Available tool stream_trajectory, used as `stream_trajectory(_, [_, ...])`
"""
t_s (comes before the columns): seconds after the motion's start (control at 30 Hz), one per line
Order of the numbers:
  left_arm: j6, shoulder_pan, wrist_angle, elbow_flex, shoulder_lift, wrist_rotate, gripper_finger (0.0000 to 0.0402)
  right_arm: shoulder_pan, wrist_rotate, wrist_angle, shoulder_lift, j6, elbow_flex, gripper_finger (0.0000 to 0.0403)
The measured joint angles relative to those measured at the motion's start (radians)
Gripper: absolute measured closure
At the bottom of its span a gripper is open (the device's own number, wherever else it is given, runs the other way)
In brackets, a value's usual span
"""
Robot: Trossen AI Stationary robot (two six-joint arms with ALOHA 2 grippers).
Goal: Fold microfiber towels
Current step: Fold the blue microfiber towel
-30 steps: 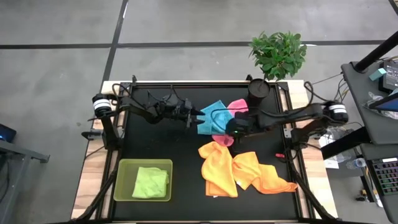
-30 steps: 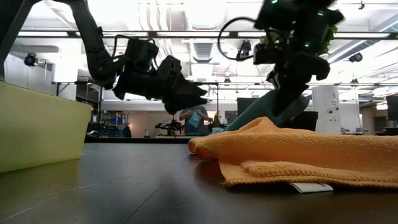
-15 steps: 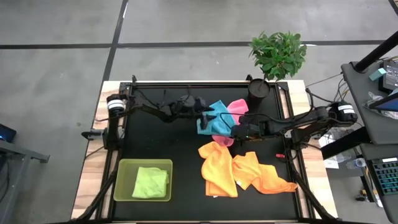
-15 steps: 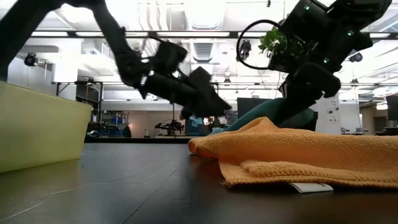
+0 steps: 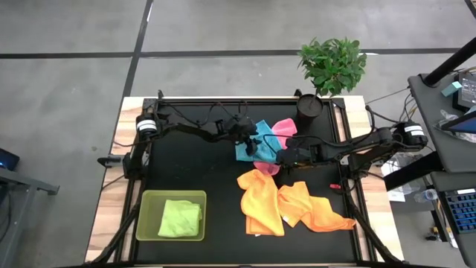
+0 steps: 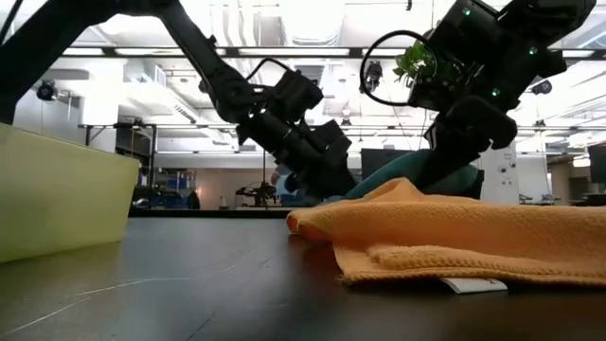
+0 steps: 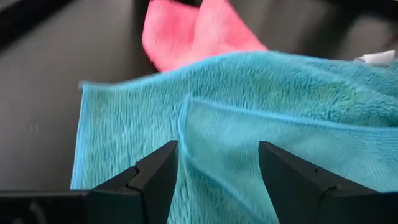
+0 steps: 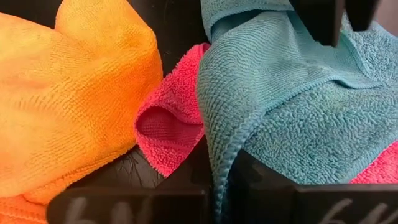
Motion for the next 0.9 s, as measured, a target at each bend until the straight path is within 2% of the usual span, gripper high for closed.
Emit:
stream_trajectory(0.17, [-0.054, -0.007, -0.189, 0.018, -0.004, 0.039, 0.0203, 0.000, -0.001, 0.000, 0.000, 0.009, 0.003, 0.0394])
stream_trajectory(0.23, [-0.052, -0.018, -0.200, 0.018, -0.004, 0.041, 0.0219, 0.000, 0.000, 0.000, 0.000, 0.004, 0.007, 0.0394])
stream_trajectory(0.33, [-0.038, -0.030, -0.200, 0.019, -0.005, 0.042, 0.0262, 0.000, -0.001, 0.000, 0.000, -0.004, 0.015, 0.0394])
stream_trajectory(0.53, [0.012, -0.034, -0.199, 0.023, -0.023, 0.040, 0.0387, 0.000, 0.000, -0.001, 0.000, -0.020, 0.028, 0.0394])
stream_trajectory(0.7, [0.120, -0.040, -0.249, 0.017, -0.108, 0.010, 0.0399, -0.001, 0.000, -0.011, 0.000, -0.022, 0.056, 0.0394])
stream_trajectory(0.9, [0.295, -0.071, -0.419, 0.003, -0.277, -0.041, 0.0401, -0.001, -0.001, -0.016, 0.000, -0.020, 0.100, 0.0394])
